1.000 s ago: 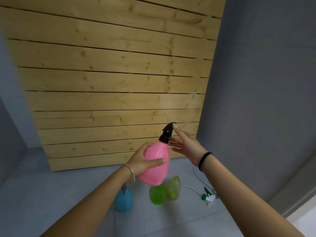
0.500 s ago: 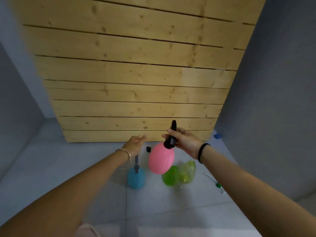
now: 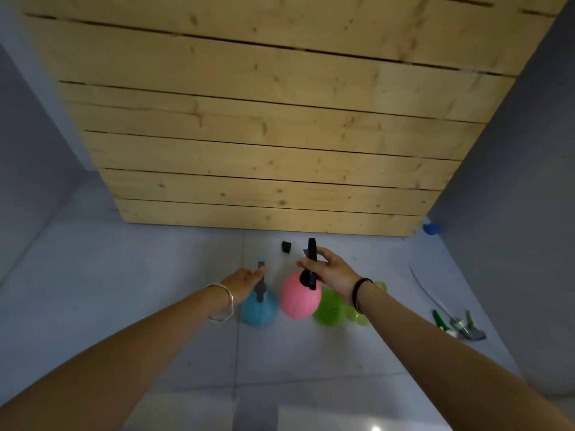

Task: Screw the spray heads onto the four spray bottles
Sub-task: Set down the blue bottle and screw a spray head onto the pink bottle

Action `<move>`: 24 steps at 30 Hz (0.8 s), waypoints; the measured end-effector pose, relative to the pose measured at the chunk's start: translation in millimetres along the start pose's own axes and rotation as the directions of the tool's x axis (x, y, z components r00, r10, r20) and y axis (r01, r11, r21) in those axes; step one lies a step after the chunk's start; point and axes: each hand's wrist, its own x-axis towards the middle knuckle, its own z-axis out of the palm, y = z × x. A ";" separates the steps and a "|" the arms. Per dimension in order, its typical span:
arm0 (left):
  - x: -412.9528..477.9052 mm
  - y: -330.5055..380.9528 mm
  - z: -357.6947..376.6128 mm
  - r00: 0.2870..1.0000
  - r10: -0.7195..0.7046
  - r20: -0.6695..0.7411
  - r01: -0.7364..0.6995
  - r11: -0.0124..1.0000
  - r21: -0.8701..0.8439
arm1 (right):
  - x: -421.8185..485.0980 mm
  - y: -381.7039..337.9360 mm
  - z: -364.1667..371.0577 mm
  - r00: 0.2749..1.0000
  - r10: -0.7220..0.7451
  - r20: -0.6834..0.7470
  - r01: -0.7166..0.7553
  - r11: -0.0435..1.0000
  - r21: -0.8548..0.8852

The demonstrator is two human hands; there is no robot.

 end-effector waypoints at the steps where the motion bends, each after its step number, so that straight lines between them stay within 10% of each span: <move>1: 6.4 -4.5 4.4 1.000 -0.007 0.013 0.007 1.000 -0.008 | 7.2 5.3 0.7 1.000 0.012 0.001 -0.012 1.000 -0.002; 24: 30.0 -23.3 31.6 0.999 -0.037 -0.008 0.036 0.997 -0.072 | 46.3 55.3 6.8 0.997 0.074 0.028 -0.074 0.997 -0.015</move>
